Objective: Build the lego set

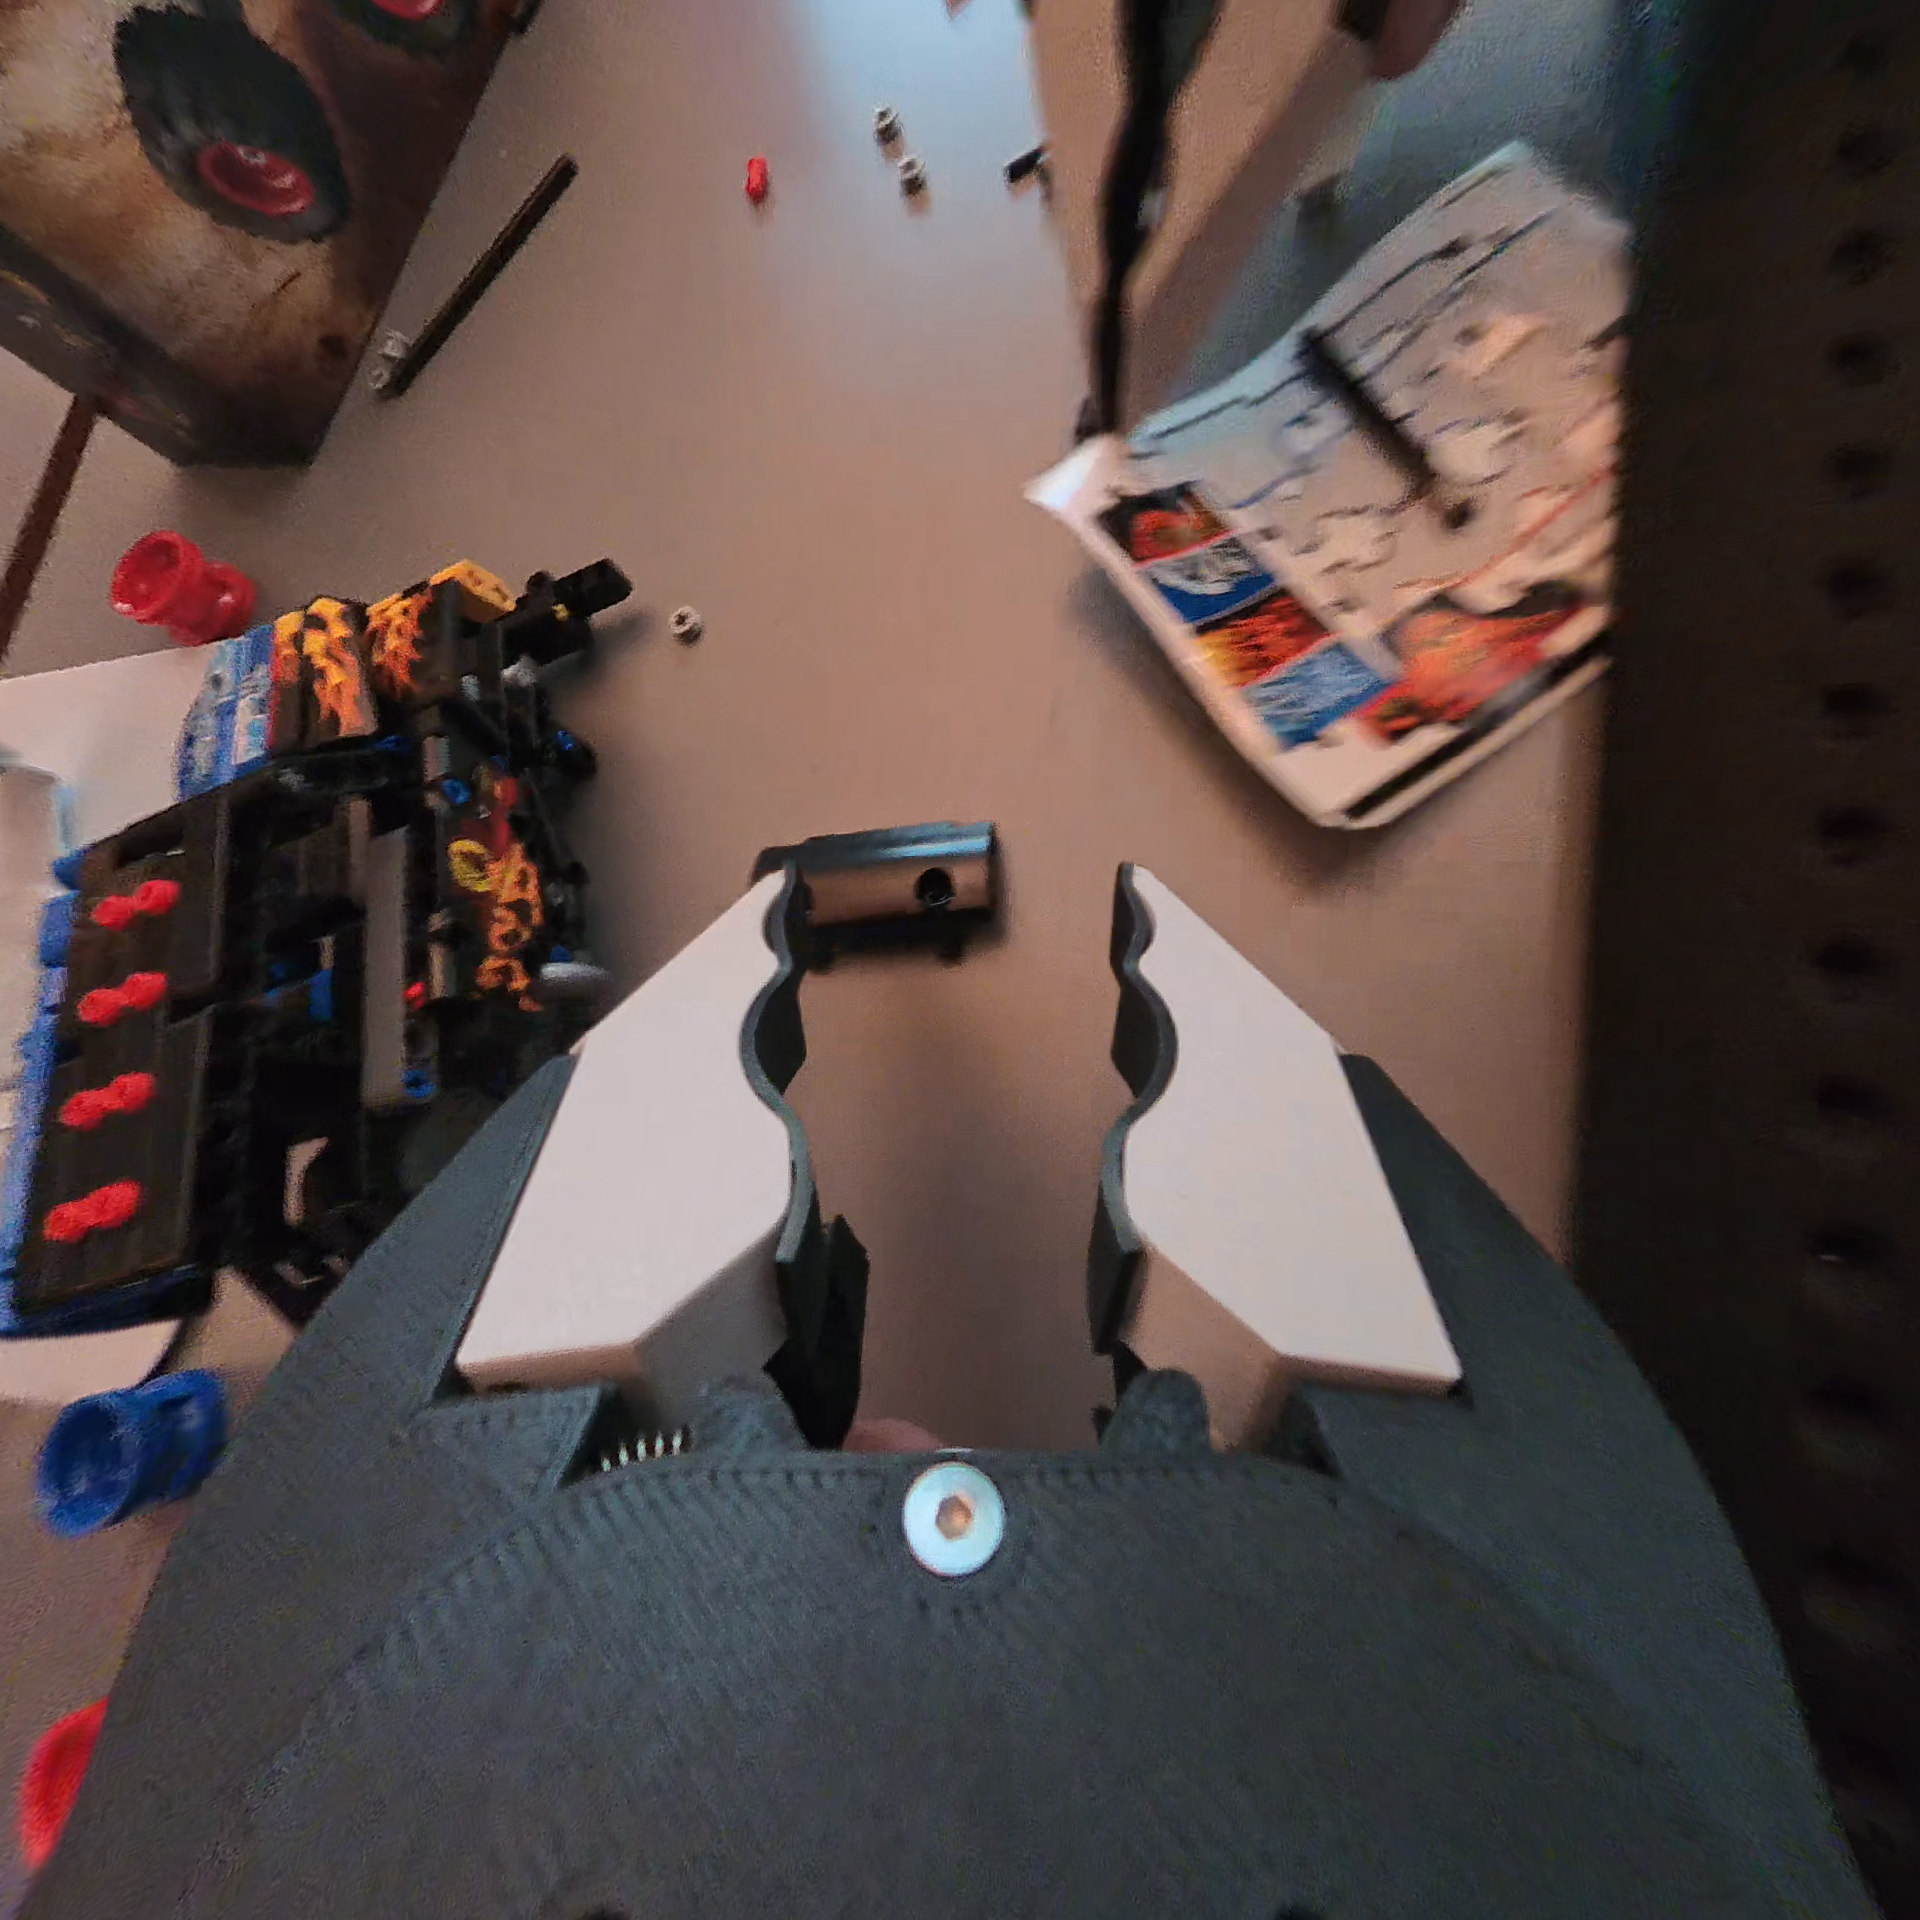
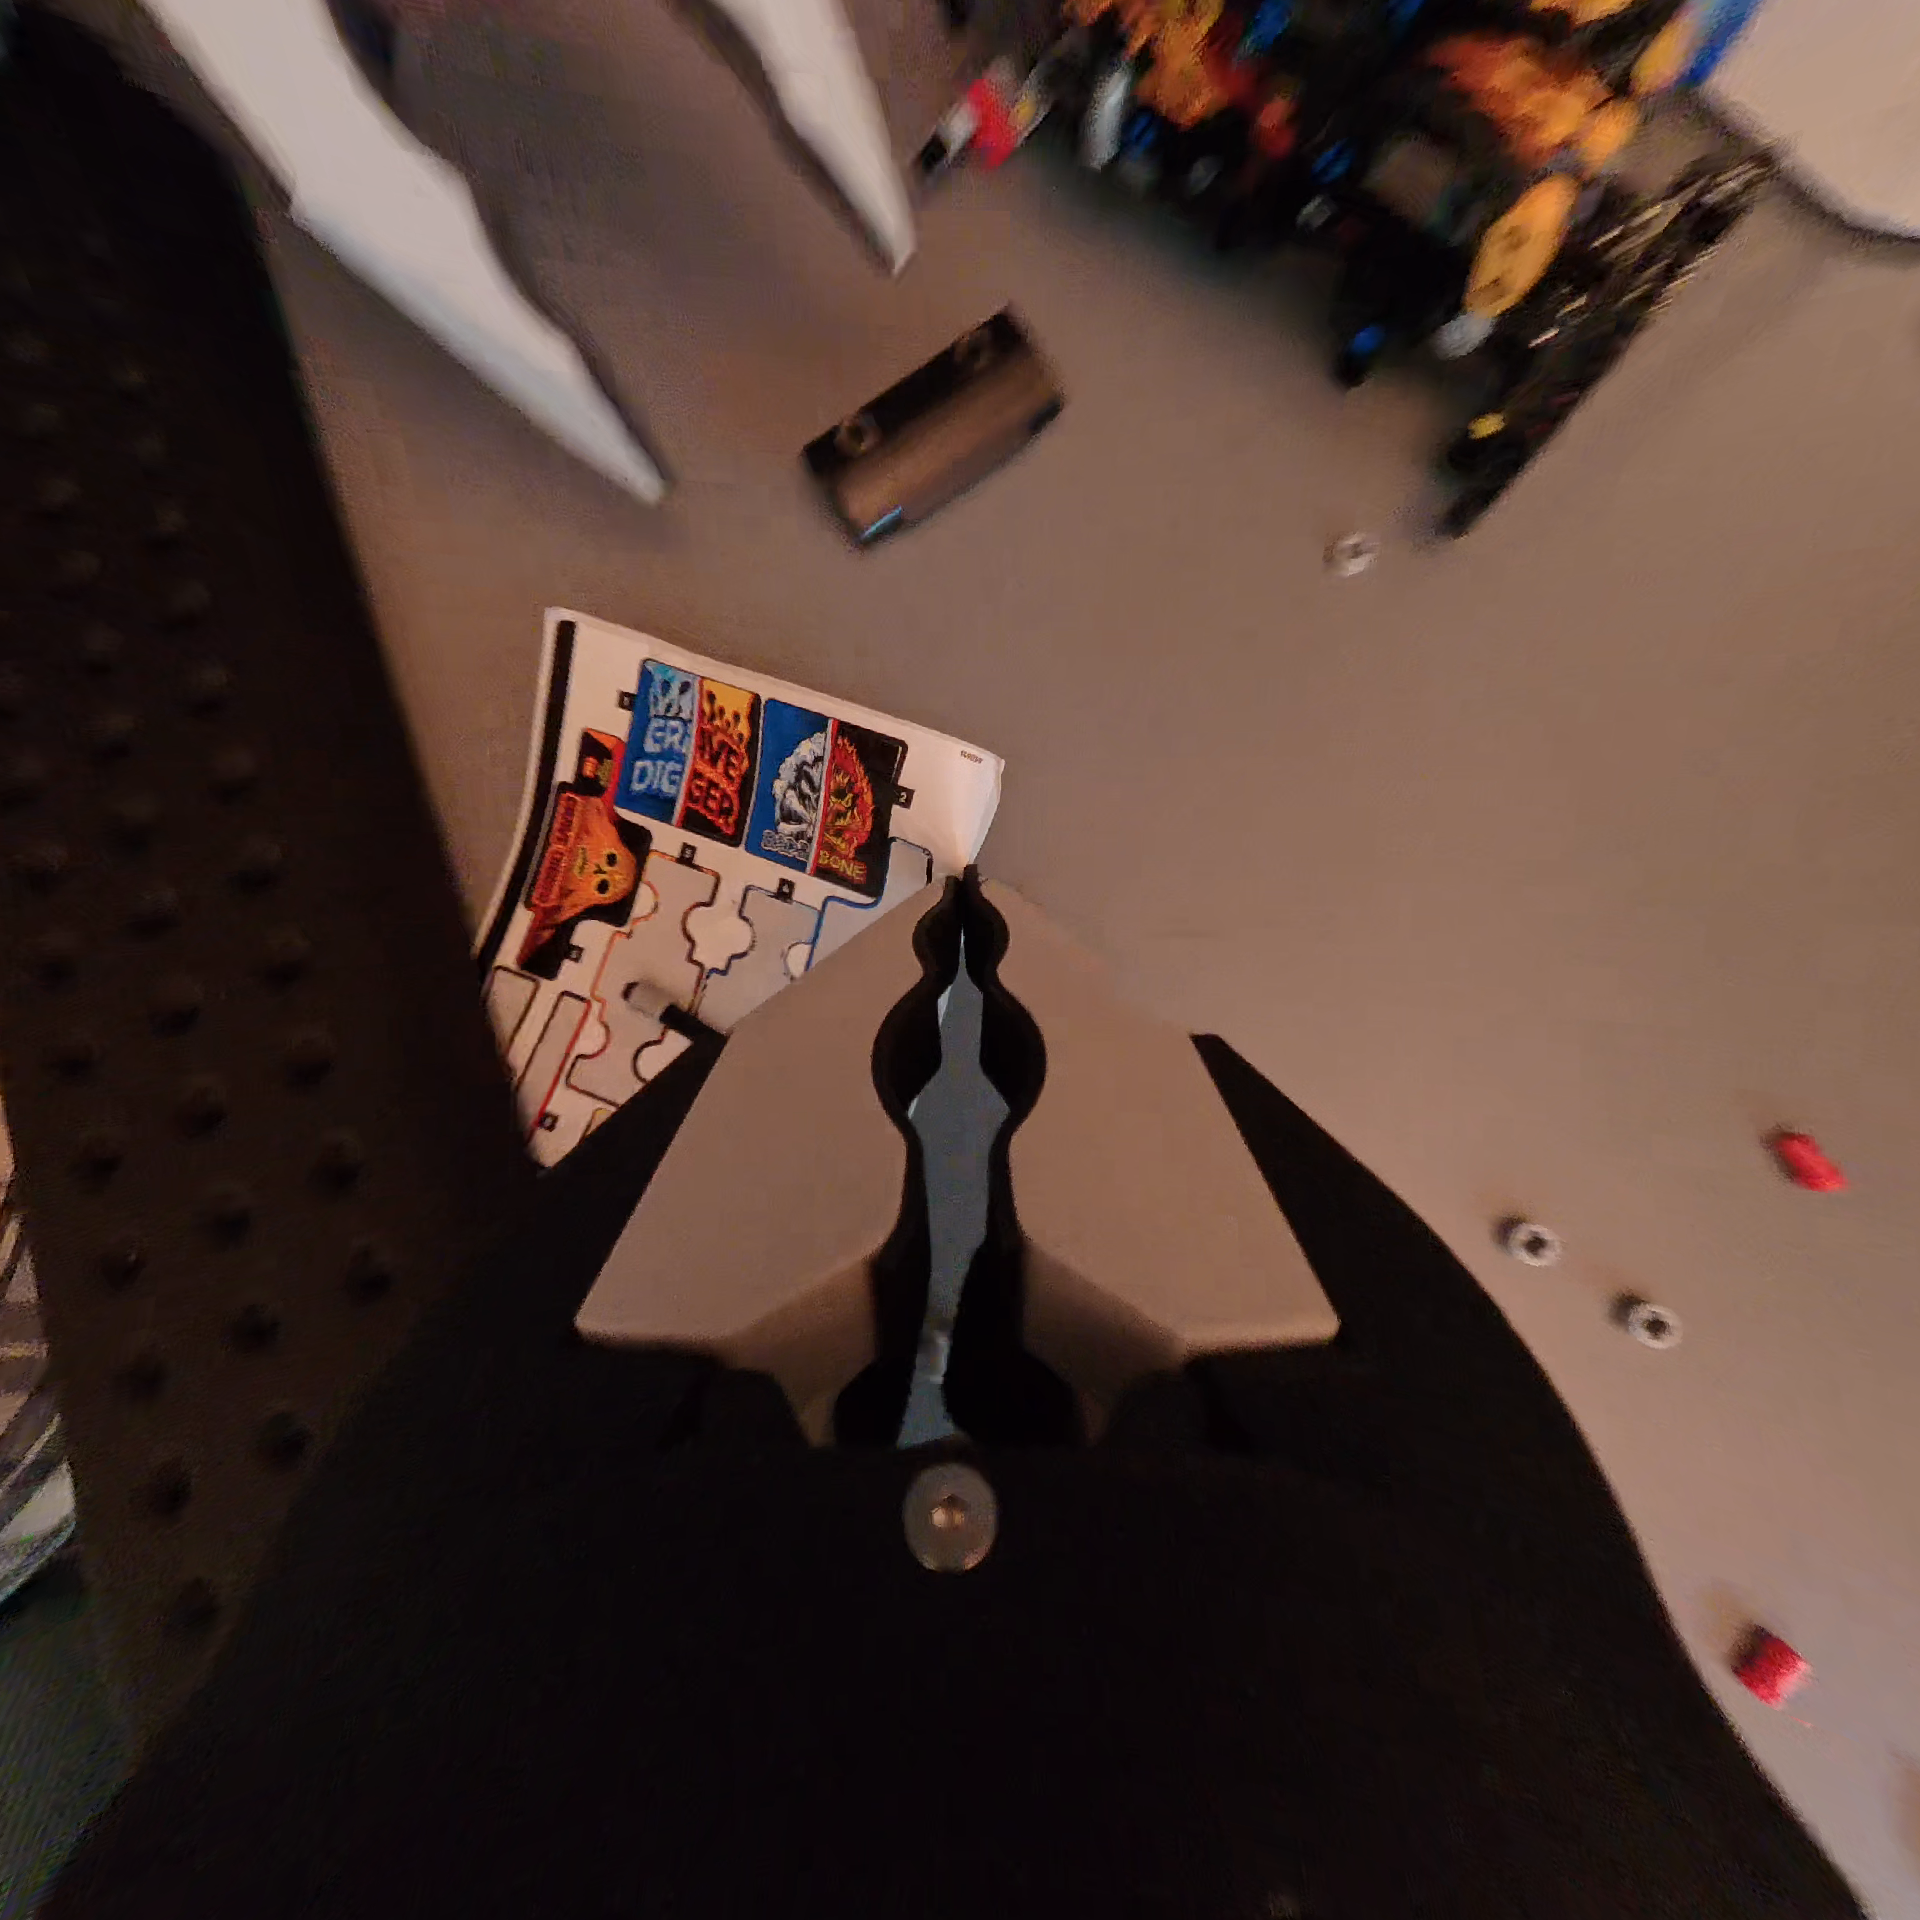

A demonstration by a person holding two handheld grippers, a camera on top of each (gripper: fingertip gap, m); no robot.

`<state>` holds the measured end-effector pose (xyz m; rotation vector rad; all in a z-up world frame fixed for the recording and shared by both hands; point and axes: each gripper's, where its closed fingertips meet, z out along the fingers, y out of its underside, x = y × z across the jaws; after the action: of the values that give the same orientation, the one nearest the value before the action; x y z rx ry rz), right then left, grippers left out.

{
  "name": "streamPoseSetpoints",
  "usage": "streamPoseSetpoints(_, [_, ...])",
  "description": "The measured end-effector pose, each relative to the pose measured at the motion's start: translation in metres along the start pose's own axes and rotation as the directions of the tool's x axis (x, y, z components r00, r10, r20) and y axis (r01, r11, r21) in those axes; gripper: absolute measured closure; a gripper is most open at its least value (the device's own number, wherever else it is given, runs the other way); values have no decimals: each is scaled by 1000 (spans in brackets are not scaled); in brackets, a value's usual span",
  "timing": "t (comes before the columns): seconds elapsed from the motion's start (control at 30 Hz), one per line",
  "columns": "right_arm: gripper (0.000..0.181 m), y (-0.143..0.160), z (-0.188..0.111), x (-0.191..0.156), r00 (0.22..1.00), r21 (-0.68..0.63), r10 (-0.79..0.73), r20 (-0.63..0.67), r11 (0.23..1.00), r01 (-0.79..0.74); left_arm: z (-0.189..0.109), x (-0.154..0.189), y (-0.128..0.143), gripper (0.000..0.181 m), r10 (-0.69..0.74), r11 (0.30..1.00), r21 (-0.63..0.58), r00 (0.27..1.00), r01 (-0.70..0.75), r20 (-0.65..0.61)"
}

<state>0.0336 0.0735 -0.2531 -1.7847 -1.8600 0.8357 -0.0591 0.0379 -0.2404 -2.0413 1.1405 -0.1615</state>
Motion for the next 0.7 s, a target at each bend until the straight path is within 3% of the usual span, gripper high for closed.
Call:
streamPoseSetpoints(0.27, [181,-32,-23,30,993,179,54,-101,983,-35,8,26,-28,127,-244,954,119,944,275,-221])
streamPoseSetpoints(0.33, [181,-39,-28,30,993,218,55,-101,975,-32,15,28,-32,139,-287,939,120,926,323,-246])
streamPoseSetpoints(0.43, [181,-46,-33,31,994,259,55,-91,965,-30,18,30,-39,175,-319,919,141,905,368,-281])
streamPoseSetpoints(0.53, [181,-50,-36,31,994,292,53,-95,956,-23,17,30,-43,181,-351,899,154,886,409,-303])
streamPoseSetpoints(0.6, [157,-52,-43,38,985,312,76,-155,950,-24,16,25,-45,181,-385,881,165,874,444,-296])
streamPoseSetpoints(0.7, [152,-54,-58,40,956,321,54,-289,946,43,9,20,-54,181,-462,810,207,814,549,-352])
